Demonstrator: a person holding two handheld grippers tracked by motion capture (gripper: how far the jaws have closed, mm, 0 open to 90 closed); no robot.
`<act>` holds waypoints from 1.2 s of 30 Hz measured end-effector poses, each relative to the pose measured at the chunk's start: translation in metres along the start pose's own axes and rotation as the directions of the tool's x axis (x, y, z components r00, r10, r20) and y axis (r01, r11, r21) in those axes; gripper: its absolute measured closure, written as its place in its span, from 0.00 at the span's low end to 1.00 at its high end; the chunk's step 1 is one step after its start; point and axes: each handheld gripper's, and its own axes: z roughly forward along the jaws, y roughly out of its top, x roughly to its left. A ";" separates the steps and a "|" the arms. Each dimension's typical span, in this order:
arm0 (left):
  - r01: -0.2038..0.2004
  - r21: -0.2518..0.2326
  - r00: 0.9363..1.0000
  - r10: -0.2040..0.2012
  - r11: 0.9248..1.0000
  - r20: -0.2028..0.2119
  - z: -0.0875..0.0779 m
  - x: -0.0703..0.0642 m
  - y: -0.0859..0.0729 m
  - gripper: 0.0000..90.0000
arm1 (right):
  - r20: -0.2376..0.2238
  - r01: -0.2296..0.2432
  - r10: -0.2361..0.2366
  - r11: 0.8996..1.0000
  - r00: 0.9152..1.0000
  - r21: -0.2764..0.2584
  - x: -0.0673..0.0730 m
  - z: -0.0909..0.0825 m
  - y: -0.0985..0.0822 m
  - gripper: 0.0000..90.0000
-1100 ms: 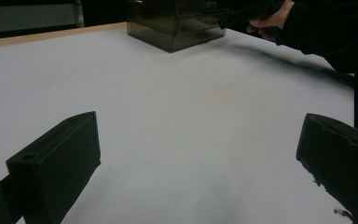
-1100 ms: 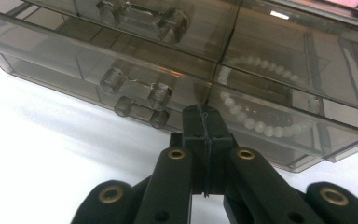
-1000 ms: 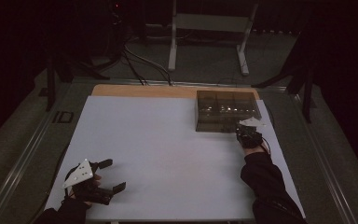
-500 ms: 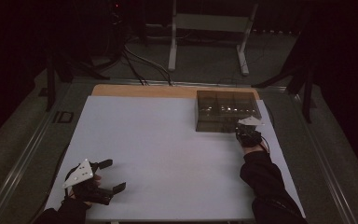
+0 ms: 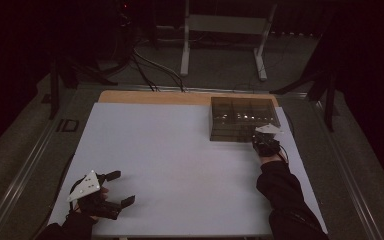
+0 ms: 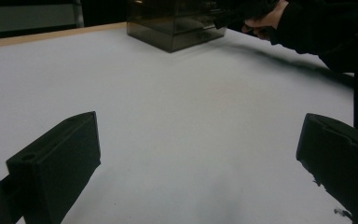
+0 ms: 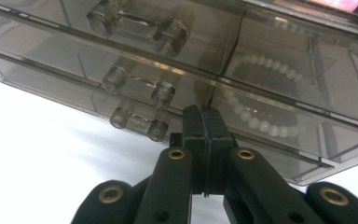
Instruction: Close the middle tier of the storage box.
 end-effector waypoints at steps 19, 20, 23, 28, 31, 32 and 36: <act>0.002 -0.009 1.000 -0.002 1.000 -0.002 -0.001 0.000 0.001 0.01 | -0.005 0.010 -0.010 1.000 1.000 0.013 -0.002 -0.005 0.001 1.00; 0.001 -0.006 1.000 -0.001 1.000 -0.004 0.000 0.000 0.000 0.01 | -0.004 0.011 -0.011 1.000 1.000 0.014 -0.002 -0.007 0.001 1.00; -0.002 -0.002 1.000 0.002 1.000 -0.001 0.000 0.000 0.000 0.01 | -0.020 0.003 -0.002 1.000 1.000 0.018 -0.002 -0.010 0.001 1.00; 0.002 -0.001 1.000 -0.002 1.000 -0.001 0.000 0.000 0.000 0.01 | -0.055 -0.002 0.004 0.999 0.998 0.035 0.002 -0.013 0.001 1.00; 0.000 -0.007 1.000 0.000 1.000 0.000 0.000 0.000 0.001 0.01 | -0.063 -0.013 0.015 0.999 0.998 0.030 0.004 -0.015 0.002 0.94; -0.002 -0.003 1.000 0.002 1.000 -0.002 0.000 0.000 0.000 0.01 | -0.069 -0.015 0.017 0.999 0.997 0.029 0.005 -0.015 0.002 0.93; 0.000 -0.008 1.000 0.000 1.000 0.000 0.000 0.000 0.001 0.01 | -0.083 -0.020 0.023 0.999 0.996 0.029 0.009 -0.017 0.003 0.87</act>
